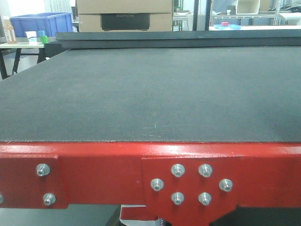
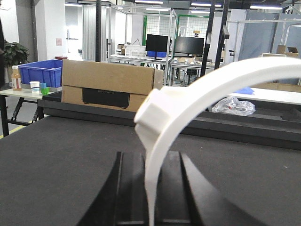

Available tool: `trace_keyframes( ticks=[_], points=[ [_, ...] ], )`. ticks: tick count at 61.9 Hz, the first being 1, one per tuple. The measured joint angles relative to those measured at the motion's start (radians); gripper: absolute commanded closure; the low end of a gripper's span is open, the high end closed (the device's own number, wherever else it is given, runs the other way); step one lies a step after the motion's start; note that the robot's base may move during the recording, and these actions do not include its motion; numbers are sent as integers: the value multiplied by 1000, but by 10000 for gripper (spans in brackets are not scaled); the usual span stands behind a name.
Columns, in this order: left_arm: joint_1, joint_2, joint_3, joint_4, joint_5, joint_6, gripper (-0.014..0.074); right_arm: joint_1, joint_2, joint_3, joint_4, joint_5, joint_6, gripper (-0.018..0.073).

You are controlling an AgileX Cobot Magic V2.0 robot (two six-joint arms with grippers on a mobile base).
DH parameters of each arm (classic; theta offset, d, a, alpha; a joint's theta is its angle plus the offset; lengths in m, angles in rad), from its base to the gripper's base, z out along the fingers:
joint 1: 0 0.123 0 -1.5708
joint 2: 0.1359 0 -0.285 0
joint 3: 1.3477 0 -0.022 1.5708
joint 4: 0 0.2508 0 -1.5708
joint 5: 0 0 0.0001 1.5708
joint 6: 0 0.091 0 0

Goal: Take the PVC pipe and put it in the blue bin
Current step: 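Drive the base away from the table holding both clamps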

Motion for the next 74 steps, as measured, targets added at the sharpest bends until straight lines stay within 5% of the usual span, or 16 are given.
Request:
trace_keyframes(
  ticks=[74],
  points=[
    [0, 0, 0, 0, 0, 0, 707, 0, 0, 0, 0, 0, 0, 718]
  ],
)
